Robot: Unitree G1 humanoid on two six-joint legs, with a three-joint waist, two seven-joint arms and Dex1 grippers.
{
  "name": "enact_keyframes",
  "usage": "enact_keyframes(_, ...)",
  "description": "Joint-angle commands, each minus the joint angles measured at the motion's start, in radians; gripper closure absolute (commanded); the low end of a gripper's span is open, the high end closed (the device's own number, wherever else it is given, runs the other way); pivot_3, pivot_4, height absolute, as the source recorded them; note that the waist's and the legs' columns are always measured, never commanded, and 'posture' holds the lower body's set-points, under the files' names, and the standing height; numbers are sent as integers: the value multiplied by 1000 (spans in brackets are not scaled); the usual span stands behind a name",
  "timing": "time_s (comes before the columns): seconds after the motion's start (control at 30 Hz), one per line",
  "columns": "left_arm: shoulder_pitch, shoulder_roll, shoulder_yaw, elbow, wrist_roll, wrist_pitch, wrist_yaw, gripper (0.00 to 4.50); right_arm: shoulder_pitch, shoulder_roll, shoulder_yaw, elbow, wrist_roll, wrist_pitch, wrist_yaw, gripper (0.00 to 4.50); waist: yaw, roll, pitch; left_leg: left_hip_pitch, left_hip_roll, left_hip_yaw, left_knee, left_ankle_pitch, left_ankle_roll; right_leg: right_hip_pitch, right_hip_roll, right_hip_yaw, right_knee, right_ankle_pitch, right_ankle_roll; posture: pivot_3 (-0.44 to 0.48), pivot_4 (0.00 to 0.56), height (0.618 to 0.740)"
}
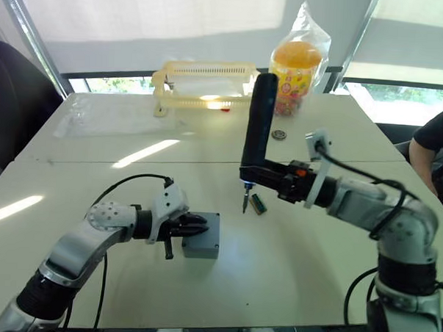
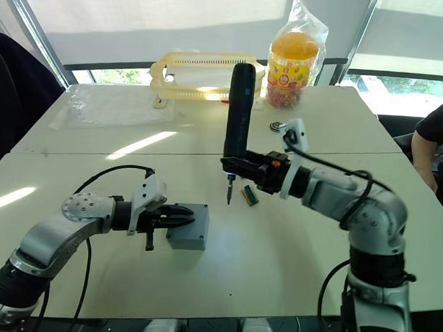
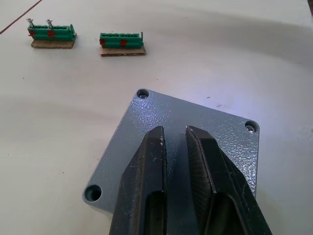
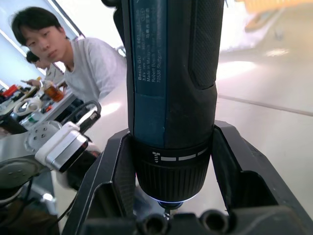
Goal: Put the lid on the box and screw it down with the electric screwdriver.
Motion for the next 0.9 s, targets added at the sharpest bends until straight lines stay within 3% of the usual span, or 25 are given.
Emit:
enact_keyframes(0.03,-3,29,99,-77,-83,80,16,3833,-78,-128,-43,134,95,220,-7,2711,1,-1,1,-3,0,0,1,0,0,-2,0,0,0,0,0,0,150,740)
enact_keyframes(0.13,16,68,163,-137,-135,129,17,3833,-99,-214,9,226,99,333,-3,2711,2,-1,1,-13,0,0,2,0,0,-11,0,-1,0,3,5,0,150,740)
enact_keyframes(0.37,175,178,283,-293,-224,219,27,3833,-55,-344,187,358,64,345,9,2711,-3,-1,4,-14,0,1,2,-2,3,-15,1,0,0,4,8,0,150,740)
enact_keyframes(0.63,351,246,351,-344,-223,206,29,3833,-90,-344,314,477,-138,337,79,2711,-2,0,5,-14,0,2,4,-1,3,-15,1,1,0,3,2,0,150,740)
enact_keyframes(0.9,389,227,346,-353,-222,187,94,3833,-139,-330,392,522,-315,311,189,2711,0,-1,5,-14,0,3,6,-1,2,-14,0,1,0,5,1,0,150,740)
